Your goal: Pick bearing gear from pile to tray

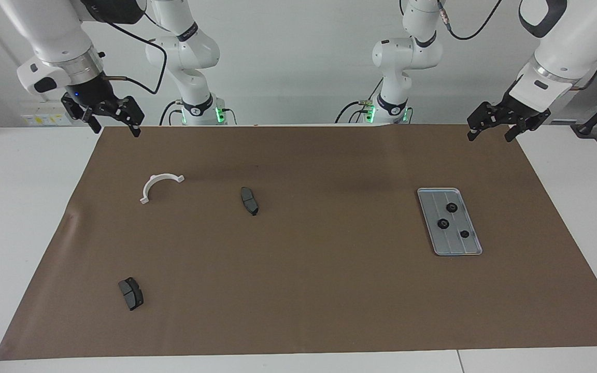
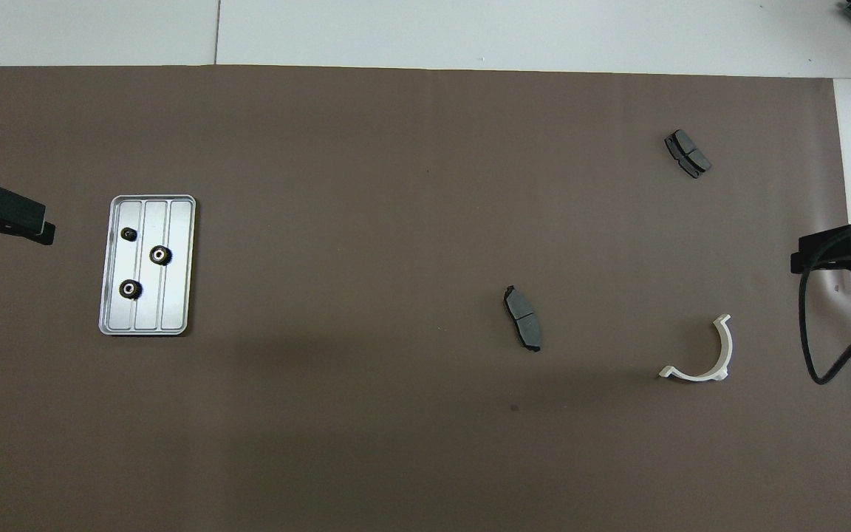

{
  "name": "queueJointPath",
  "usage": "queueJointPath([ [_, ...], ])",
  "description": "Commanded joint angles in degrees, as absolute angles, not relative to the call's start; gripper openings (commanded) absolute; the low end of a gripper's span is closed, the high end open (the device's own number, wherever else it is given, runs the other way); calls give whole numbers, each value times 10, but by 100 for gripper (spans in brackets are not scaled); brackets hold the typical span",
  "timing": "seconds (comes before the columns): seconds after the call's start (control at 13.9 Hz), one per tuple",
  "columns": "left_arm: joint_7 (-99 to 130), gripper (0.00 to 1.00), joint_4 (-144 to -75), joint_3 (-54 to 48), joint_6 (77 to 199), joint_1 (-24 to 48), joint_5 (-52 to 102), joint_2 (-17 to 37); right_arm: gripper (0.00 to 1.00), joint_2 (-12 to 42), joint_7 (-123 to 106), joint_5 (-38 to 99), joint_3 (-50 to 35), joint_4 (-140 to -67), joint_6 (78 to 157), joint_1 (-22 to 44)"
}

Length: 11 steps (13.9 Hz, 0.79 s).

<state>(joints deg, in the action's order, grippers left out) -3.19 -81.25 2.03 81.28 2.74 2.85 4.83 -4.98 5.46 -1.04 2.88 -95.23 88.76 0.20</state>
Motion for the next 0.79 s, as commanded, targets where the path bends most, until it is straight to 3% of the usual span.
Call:
queueJointPath([
  [0.0,-32,100,-831,24,822,33,19,36,100,-62,60,1,24,-969,898,-4],
  [0.72,-26,100,-854,23,824,33,19,23,100,-62,60,1,24,-969,897,-4],
])
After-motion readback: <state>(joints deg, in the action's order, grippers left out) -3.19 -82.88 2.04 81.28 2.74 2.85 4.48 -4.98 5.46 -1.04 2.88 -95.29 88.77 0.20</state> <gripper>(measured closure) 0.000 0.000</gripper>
